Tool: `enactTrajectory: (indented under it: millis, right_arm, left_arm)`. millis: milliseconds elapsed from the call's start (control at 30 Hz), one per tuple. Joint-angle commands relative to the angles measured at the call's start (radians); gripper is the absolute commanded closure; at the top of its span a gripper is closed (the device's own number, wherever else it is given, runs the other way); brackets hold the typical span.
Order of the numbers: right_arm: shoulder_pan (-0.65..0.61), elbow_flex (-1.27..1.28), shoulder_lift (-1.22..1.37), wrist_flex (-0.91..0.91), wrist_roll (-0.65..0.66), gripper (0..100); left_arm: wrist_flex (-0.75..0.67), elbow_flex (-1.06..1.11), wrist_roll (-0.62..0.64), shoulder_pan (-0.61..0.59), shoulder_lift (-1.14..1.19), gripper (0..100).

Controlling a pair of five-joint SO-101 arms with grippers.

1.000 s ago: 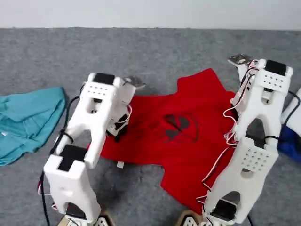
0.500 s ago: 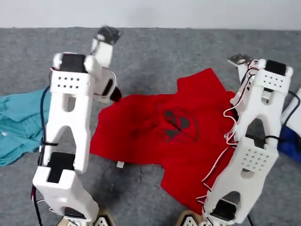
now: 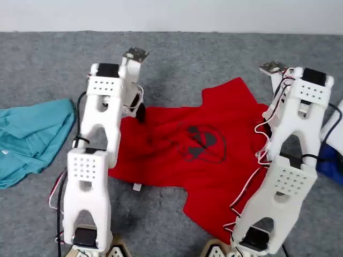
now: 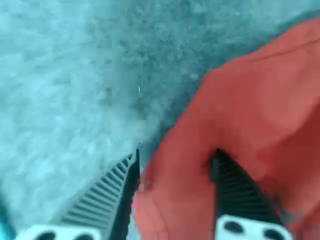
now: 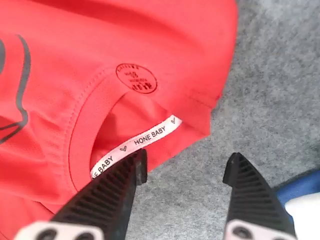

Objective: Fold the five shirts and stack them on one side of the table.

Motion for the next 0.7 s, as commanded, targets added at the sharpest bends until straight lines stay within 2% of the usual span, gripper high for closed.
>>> enactTrajectory:
  millis: [0,133,267,367,567,667]
  right_arm:
    - [-0.005,-0.006,-0.07,0.044,0.002,74.5]
    - [-0.018,-0.006,-0.07,0.041,0.002,74.5]
    - [-0.044,-0.006,-0.064,0.042,0.0,74.5]
    - [-0.053,-0.005,-0.064,0.042,0.0,74.5]
    - [-0.048,-0.005,-0.068,0.044,0.0,74.5]
    - [-0.048,-0.005,-0.07,0.044,0.0,74.5]
  left_arm:
    - [0.055,-0.156,-0.061,0.009,0.121,79]
    - [0.054,-0.168,-0.138,0.018,0.13,87]
    - [0.051,-0.174,-0.196,0.055,0.129,99]
    - [0.049,-0.208,-0.218,0.074,0.129,99]
    - [0.044,-0.447,-0.215,0.072,0.138,99]
    - [-0.028,-0.495,-0.215,0.066,0.14,99]
